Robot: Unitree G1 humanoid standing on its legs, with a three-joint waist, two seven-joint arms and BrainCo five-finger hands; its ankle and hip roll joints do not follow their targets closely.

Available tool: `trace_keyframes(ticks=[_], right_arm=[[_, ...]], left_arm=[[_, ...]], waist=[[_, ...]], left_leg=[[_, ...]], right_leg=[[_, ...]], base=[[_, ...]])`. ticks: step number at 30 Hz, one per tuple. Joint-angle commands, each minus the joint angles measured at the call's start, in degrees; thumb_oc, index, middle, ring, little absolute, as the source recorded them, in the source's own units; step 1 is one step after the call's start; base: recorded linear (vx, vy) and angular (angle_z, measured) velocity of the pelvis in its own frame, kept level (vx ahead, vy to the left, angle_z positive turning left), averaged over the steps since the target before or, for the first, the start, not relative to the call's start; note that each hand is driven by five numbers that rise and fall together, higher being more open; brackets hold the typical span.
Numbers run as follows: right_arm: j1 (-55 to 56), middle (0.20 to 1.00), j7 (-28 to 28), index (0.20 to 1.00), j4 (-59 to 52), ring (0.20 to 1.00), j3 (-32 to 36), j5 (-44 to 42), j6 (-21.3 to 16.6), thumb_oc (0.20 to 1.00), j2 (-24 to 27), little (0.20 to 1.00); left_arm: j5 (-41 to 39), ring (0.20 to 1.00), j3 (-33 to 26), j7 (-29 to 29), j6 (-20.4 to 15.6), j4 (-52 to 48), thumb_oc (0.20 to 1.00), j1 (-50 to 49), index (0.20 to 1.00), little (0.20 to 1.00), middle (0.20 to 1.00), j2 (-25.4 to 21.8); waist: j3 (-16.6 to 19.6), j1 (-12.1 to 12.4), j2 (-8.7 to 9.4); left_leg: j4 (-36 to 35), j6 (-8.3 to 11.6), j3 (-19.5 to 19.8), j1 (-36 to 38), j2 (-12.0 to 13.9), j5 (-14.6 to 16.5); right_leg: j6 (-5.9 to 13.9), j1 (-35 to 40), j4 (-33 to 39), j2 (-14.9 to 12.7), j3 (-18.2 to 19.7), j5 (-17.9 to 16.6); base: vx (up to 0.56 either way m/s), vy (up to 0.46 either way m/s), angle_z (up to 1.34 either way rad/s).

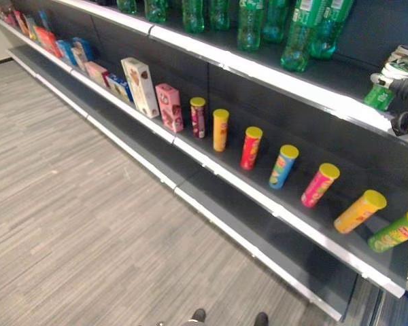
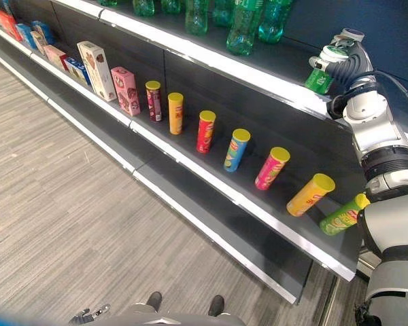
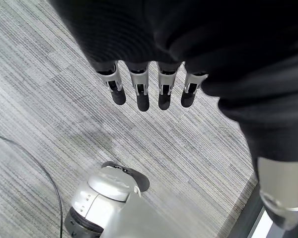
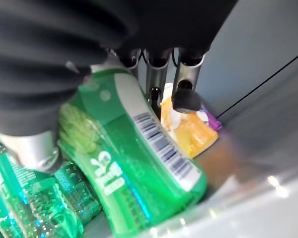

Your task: Put the goods on the table back onto the shelves and tidy them up.

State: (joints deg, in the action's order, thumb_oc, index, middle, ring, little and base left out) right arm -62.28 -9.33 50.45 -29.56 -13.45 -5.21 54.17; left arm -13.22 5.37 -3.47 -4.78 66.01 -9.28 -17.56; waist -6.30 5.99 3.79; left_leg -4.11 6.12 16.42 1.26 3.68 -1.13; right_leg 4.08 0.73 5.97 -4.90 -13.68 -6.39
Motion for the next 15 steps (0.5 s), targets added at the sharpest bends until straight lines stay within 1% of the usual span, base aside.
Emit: trace_keyframes(ticks=[1,6,7,8,9,15], right_arm=[[-4.42,0.200,-0.86,0.200,2.01,0.200,-0.94,1.39,-0.80,0.200,0.60,0.200],[-4.62,0.200,-0.77,0.200,2.06,0.200,-1.21,1.30,-0.74,0.200,0.37,0.200],[-4.68,0.313,-0.77,0.313,2.06,0.313,-1.17,1.15,-0.79,0.313,0.29,0.313],[-4.61,0.586,-0.79,0.586,2.05,0.586,-0.99,1.04,-0.84,0.586,0.16,0.586],[-4.52,1.000,-0.83,1.000,2.07,1.000,-0.88,0.95,-0.87,1.000,0.07,1.000],[-4.49,1.000,-1.07,1.000,2.04,1.000,-0.66,0.85,-0.86,1.000,-0.30,1.000]], left_arm=[[0.92,1.000,3.39,-0.46,-0.67,1.04,1.000,1.39,1.000,1.000,1.000,-2.17],[0.91,1.000,3.38,-0.51,-0.67,0.99,1.000,1.43,1.000,1.000,1.000,-2.20],[0.90,1.000,3.45,-0.49,-0.66,0.94,1.000,1.44,1.000,1.000,1.000,-2.18],[0.87,1.000,3.44,-0.53,-0.68,0.91,1.000,1.38,1.000,1.000,1.000,-2.13],[0.90,1.000,3.42,-0.53,-0.65,0.96,1.000,1.39,1.000,1.000,1.000,-2.05],[0.77,1.000,3.40,-0.58,-0.70,0.82,1.000,1.40,1.000,1.000,1.000,-2.16]], waist=[[-0.67,0.12,1.53],[-0.66,0.17,1.50],[-0.65,0.16,1.51],[-0.68,0.18,1.52],[-0.64,0.18,1.52],[-0.63,0.19,1.53]], left_leg=[[-0.05,0.65,-7.02,0.64,1.11,3.89],[-0.12,0.63,-7.22,0.61,1.16,3.88],[-0.06,0.61,-7.25,0.60,1.15,3.91],[-0.06,0.60,-7.30,0.64,1.19,3.92],[-0.09,0.57,-7.31,0.67,1.17,3.93],[-0.12,0.50,-7.62,0.79,1.19,4.01]], right_leg=[[4.11,2.87,-2.19,-3.40,3.34,8.79],[4.14,2.78,-2.28,-3.42,3.48,8.80],[4.14,2.74,-2.28,-3.43,3.55,8.79],[4.15,2.70,-2.26,-3.45,3.55,8.76],[4.17,2.68,-2.25,-3.47,3.57,8.71],[4.23,2.73,-2.23,-3.52,3.63,8.71]], base=[[-0.01,0.010,-0.04],[0.00,0.000,0.00],[0.00,0.000,0.00],[0.00,0.000,0.00],[0.00,0.000,0.00],[0.00,0.000,0.00]])
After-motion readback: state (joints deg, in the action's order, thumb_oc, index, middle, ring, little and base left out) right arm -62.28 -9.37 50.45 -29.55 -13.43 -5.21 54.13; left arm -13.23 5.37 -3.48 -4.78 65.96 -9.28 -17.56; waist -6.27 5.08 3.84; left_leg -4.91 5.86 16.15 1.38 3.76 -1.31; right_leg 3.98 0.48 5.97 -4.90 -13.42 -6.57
